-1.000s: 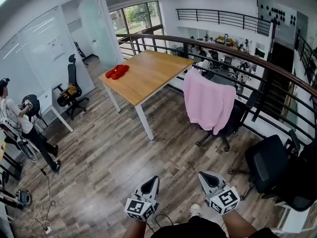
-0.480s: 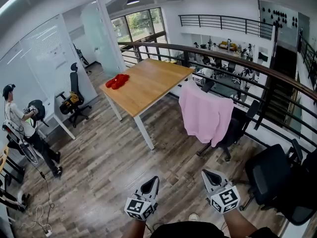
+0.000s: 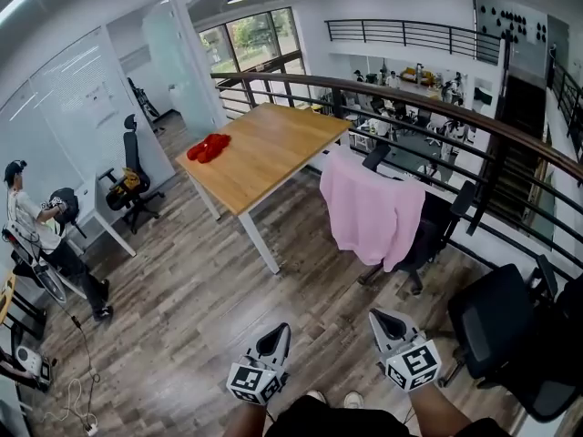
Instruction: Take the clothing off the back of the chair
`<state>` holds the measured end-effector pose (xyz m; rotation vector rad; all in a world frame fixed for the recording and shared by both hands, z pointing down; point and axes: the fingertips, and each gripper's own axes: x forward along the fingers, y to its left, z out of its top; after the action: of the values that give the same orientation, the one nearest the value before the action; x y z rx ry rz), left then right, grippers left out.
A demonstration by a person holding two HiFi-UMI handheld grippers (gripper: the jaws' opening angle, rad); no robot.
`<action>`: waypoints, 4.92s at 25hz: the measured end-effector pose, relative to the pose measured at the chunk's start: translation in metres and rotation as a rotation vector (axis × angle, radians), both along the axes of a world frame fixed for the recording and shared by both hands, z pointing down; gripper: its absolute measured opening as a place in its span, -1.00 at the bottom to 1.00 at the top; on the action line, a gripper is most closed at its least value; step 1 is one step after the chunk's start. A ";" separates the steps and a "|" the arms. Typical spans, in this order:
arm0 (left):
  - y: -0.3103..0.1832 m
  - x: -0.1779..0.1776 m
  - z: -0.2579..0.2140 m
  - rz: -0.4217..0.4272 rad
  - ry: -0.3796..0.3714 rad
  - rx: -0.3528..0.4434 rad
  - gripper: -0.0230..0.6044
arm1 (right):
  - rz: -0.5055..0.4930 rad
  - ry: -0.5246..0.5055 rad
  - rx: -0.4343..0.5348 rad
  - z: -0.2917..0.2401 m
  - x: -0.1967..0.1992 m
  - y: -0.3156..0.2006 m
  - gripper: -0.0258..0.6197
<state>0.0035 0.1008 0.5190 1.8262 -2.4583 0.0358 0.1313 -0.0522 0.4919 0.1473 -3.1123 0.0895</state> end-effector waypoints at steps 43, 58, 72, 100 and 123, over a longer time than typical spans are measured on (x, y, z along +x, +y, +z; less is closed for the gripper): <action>-0.167 -0.228 0.016 0.472 0.038 -0.003 -0.88 | 0.454 0.070 -0.031 0.015 -0.174 -0.096 -0.91; -0.277 -0.250 0.004 0.506 0.026 0.000 -0.88 | 0.594 0.053 -0.055 0.013 -0.146 -0.194 -0.91; -0.337 -0.281 -0.010 0.496 0.008 0.026 -0.88 | 0.689 -0.030 0.111 -0.025 -0.143 -0.236 -0.91; -0.447 -0.374 0.003 0.530 0.029 -0.084 -0.20 | 0.961 0.145 -0.024 0.016 -0.124 -0.308 -0.19; -0.510 -0.344 -0.007 0.722 0.025 -0.066 -0.34 | 0.830 0.196 -0.028 0.019 -0.171 -0.339 0.12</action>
<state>-0.3402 -0.4091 0.5120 2.5373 -1.6289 0.1317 -0.0399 -0.3913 0.5105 1.3265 -2.6336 0.1190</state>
